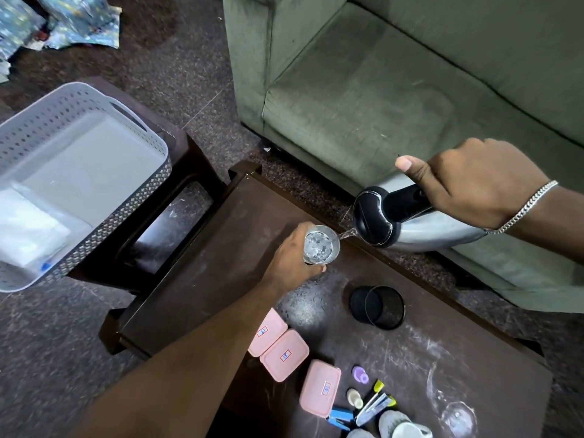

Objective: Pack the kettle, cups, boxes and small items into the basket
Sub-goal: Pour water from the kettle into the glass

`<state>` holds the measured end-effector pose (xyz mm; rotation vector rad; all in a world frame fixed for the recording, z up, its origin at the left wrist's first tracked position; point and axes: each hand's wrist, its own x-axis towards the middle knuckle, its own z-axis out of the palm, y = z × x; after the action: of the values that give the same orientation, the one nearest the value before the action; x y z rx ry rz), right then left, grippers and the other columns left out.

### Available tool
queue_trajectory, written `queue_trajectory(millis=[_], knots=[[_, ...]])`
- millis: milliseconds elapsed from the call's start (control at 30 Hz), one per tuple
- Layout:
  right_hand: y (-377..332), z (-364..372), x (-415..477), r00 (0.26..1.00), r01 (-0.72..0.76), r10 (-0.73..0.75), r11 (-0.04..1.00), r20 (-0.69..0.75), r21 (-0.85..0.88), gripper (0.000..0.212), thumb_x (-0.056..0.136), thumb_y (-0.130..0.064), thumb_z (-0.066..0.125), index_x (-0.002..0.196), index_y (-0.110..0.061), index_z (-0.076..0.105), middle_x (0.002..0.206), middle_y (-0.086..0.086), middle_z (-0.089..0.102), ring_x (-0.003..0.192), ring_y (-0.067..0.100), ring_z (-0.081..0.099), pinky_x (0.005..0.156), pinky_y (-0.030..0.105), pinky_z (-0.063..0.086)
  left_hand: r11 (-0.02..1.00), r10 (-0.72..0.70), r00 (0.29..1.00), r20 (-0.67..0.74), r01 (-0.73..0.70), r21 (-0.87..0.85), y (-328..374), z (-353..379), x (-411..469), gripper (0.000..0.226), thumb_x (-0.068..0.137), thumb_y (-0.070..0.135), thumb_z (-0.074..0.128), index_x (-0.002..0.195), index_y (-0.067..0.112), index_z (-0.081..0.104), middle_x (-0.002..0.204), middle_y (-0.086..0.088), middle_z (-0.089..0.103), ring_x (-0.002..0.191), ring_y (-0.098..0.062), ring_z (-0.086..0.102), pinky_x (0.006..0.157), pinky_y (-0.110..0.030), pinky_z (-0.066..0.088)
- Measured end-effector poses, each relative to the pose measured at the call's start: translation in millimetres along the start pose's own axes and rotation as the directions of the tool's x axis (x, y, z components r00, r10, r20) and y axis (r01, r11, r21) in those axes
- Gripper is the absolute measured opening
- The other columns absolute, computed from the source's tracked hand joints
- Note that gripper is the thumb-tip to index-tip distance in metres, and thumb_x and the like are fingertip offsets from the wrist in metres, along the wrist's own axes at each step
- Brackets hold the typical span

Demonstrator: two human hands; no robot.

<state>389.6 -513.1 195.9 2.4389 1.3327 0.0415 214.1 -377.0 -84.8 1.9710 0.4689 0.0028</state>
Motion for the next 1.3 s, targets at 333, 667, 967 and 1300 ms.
queue_trajectory(millis=[333, 667, 967, 1300], knots=[[19.9, 38.5, 5.5, 0.998, -0.046, 0.035, 0.967, 0.047, 0.252, 0.085, 0.094, -0.073, 0.008, 0.057, -0.015, 0.057, 0.053, 0.011, 0.053, 0.060, 0.038, 0.059, 0.057, 0.034, 0.042, 0.999, -0.005, 0.998, 0.061, 0.008, -0.046, -11.2, -3.9, -0.7, 0.104, 0.059, 0.031, 0.096, 0.143, 0.032, 0.036, 0.138, 0.009, 0.053, 0.125, -0.011, 0.052, 0.110, -0.034, 0.044], [29.5, 78.7, 10.5, 0.990, -0.140, 0.101, 0.848, 0.103, 0.510, 0.065, 0.101, -0.049, 0.041, 0.045, -0.020, 0.056, 0.041, -0.004, 0.056, 0.052, 0.025, 0.056, 0.052, 0.031, 0.040, 0.995, -0.030, 0.996, 0.084, 0.037, -0.087, -31.2, -26.8, -17.7, 0.121, 0.058, 0.056, 0.093, 0.155, 0.041, 0.024, 0.157, 0.022, 0.032, 0.139, 0.002, 0.035, 0.114, -0.039, 0.044], [29.6, 60.7, 35.6, 0.947, -0.265, 0.318, 0.718, 0.035, 0.644, 0.074, 0.093, -0.057, 0.040, 0.053, 0.005, 0.050, 0.047, 0.025, 0.055, 0.055, 0.038, 0.059, 0.056, 0.042, 0.046, 0.995, -0.002, 1.000, -0.004, 0.001, -0.100, -29.3, -101.0, -32.9, 0.119, 0.062, 0.061, 0.093, 0.156, 0.048, 0.022, 0.161, 0.025, 0.030, 0.147, -0.001, 0.035, 0.114, -0.049, 0.045], [-42.2, -3.2, 111.2, 0.895, -0.220, 0.442, 0.324, 0.058, 0.920, 0.058, 0.087, -0.056, 0.050, 0.061, -0.007, 0.065, 0.045, 0.015, 0.062, 0.042, 0.025, 0.061, 0.056, 0.034, 0.048, 0.990, 0.067, 0.987, -0.149, -0.084, -0.113, -6.1, -223.0, -34.8, 0.107, 0.065, 0.062, 0.091, 0.149, 0.059, 0.025, 0.158, 0.029, 0.034, 0.146, 0.001, 0.038, 0.103, -0.029, 0.047]])
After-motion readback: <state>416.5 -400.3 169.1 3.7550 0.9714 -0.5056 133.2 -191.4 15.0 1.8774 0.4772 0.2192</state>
